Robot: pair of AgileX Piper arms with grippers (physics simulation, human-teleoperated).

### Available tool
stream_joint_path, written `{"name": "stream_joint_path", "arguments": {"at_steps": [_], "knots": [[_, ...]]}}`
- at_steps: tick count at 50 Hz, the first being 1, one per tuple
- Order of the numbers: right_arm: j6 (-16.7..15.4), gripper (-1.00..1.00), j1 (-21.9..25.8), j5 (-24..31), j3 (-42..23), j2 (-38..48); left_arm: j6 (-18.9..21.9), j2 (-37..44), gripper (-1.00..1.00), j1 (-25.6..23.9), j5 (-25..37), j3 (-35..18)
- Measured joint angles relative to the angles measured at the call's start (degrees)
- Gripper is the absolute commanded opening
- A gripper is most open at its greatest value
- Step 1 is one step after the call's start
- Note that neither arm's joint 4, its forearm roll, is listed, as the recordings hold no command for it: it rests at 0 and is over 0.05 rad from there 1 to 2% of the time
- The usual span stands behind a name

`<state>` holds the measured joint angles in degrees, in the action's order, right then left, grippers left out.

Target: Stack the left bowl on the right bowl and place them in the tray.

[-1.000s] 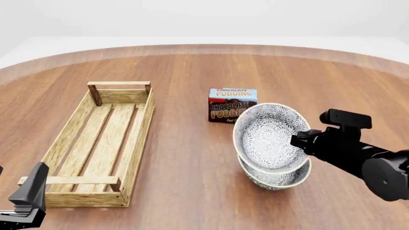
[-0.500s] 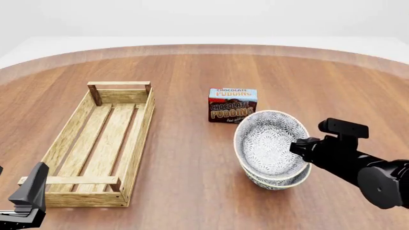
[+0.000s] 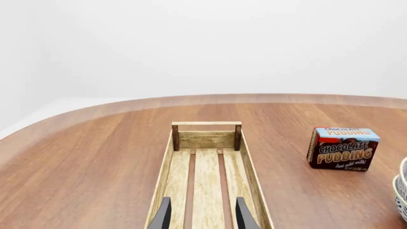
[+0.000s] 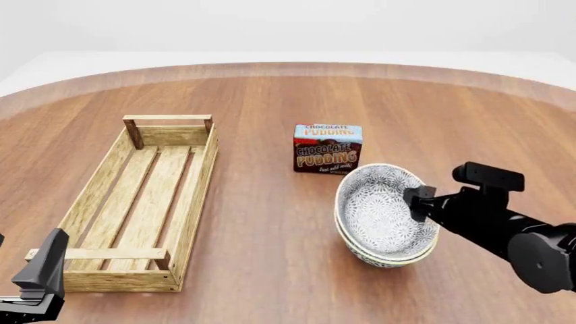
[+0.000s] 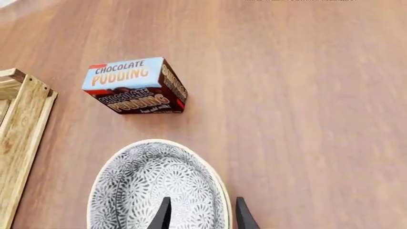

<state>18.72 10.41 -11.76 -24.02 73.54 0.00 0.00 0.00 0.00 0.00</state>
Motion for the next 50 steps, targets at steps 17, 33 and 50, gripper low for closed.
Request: {"name": "stream_joint_path", "arguments": {"at_steps": [17, 33, 50], "knots": [[0.75, 1.0, 0.06, 0.43, 1.0, -0.82, 0.0, 0.0, 1.0, 0.0, 0.0, 0.0], [1.85, 1.0, -0.6, -0.22, 3.28, -0.29, 0.0, 0.0, 1.0, 0.0, 0.0, 0.0], [3.0, 1.0, 0.33, -5.37, 4.73, 6.21, 0.0, 0.0, 1.0, 0.0, 0.0, 0.0]]}}
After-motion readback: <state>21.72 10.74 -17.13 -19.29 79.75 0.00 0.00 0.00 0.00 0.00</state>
